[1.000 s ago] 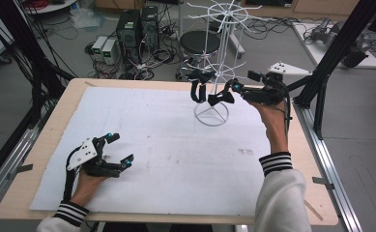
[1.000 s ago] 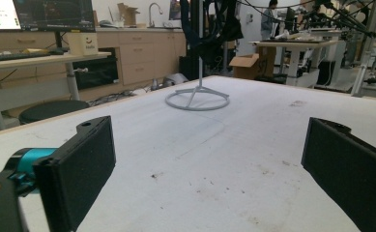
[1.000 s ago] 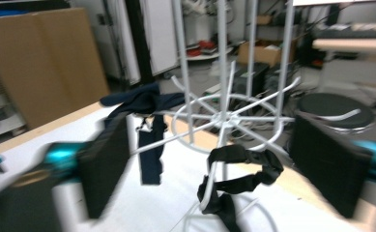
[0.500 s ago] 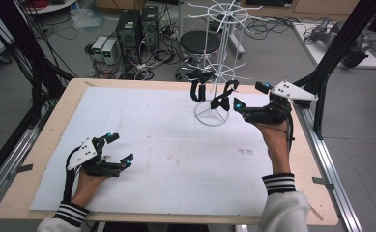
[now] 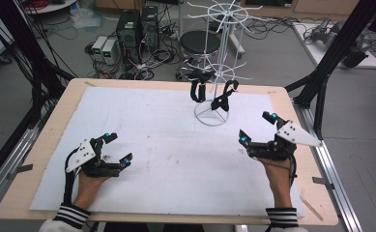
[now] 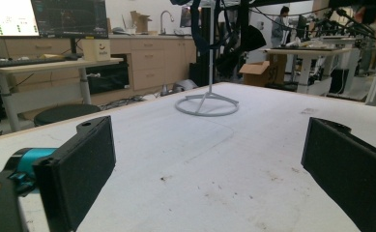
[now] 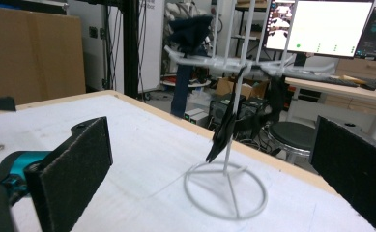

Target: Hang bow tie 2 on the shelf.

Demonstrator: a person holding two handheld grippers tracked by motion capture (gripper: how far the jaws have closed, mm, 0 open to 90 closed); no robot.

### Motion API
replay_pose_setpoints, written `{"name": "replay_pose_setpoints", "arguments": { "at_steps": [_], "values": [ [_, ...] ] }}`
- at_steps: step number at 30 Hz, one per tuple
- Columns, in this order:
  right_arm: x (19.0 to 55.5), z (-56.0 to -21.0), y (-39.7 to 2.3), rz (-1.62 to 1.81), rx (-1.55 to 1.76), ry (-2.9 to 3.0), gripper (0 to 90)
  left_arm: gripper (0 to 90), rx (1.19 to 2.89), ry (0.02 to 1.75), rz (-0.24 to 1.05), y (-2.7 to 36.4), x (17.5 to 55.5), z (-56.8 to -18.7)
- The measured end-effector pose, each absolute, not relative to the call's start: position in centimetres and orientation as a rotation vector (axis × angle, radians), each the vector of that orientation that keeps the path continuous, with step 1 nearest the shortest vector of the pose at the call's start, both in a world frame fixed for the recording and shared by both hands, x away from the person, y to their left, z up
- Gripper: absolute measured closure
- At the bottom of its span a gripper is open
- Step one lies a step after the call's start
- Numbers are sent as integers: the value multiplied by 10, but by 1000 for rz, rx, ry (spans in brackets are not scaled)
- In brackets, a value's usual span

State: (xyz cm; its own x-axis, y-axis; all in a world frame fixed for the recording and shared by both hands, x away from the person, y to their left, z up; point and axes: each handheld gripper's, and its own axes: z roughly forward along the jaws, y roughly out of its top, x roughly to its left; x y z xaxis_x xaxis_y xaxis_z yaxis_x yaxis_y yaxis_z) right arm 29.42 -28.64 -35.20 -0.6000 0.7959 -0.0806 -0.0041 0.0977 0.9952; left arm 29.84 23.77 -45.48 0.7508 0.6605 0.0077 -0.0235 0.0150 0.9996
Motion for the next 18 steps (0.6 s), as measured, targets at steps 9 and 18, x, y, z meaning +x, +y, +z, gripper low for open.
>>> {"name": "replay_pose_setpoints", "arguments": {
  "at_steps": [9, 18],
  "values": [
    [272, -396, -294, 1583, 841, 1714, 7, 55, 1472, 542, 592, 237, 297, -455],
    [275, -418, -293, 1557, 938, 1735, 8, 55, 1479, 541, 592, 237, 296, -455]
  ]
}}
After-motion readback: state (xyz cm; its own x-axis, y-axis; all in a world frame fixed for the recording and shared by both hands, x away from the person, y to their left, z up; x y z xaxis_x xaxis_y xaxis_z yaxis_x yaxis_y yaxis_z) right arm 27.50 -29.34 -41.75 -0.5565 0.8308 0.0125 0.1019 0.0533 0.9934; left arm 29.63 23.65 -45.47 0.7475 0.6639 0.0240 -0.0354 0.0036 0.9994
